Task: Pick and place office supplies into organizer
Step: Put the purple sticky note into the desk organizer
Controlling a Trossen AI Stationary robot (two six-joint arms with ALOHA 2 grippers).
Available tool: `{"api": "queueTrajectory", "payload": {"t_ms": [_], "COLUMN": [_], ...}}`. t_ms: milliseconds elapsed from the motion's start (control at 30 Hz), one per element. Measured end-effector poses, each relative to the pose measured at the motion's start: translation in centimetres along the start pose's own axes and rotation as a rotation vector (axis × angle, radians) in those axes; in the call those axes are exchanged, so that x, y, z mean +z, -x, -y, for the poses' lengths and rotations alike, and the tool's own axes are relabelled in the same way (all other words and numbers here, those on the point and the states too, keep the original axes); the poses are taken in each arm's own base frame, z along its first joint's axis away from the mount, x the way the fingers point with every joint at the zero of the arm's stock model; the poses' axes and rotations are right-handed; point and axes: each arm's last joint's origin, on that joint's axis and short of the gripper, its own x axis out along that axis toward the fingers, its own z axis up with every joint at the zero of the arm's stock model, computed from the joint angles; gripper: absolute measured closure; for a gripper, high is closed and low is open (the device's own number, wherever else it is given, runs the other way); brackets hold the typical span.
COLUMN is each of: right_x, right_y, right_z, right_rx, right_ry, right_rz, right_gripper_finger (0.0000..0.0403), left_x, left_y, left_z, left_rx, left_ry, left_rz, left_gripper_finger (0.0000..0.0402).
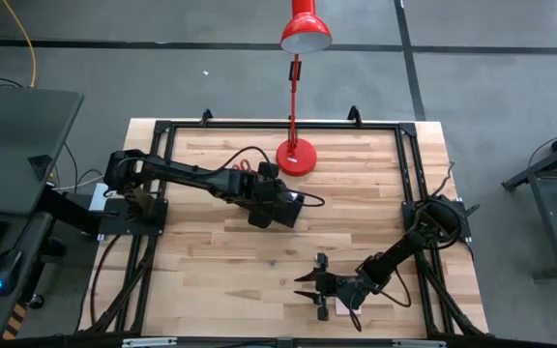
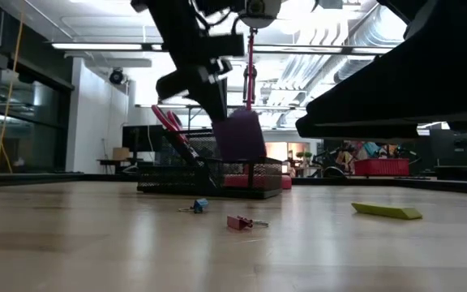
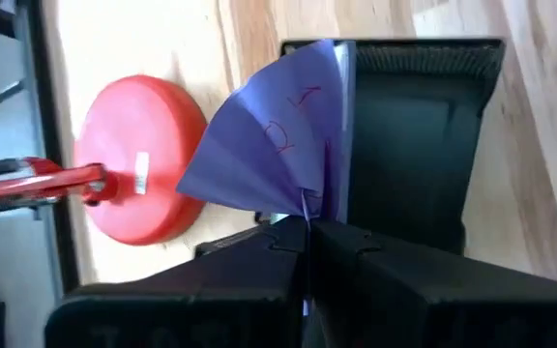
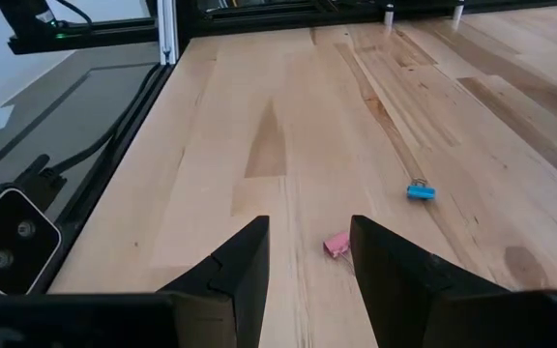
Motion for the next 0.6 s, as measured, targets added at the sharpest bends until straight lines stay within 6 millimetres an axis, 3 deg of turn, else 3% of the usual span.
{"api": "queueTrajectory", "payload": {"t_ms": [233,433,600], "right_x": [0.0,-0.1,-0.2], "right_y": [0.0,-0.1,-0.1], "right_z": [0.0,0.1,0.1], "right_rx": [-0.003,-0.026,-0.030], "right_ry": [-0.006,-0.024,-0.023], "right_rz": [0.001,0.004,-0.004], "right_gripper_finger": [0.0263,0.0263,0.0263], "left_x": [-0.6,-0.7,-0.5], "left_y": [-2.2,-4.6,-5.2], "left_z": [1.4,2.3,2.4], "left_rx": [-0.085,-0.062,-0.018], "left_ry": [-0.037,-0.069,-0.055], "left_rz": [-0.055,-0.114,-0.120], "left_gripper_finger": [0.0401,0.0401,0.0401]}}
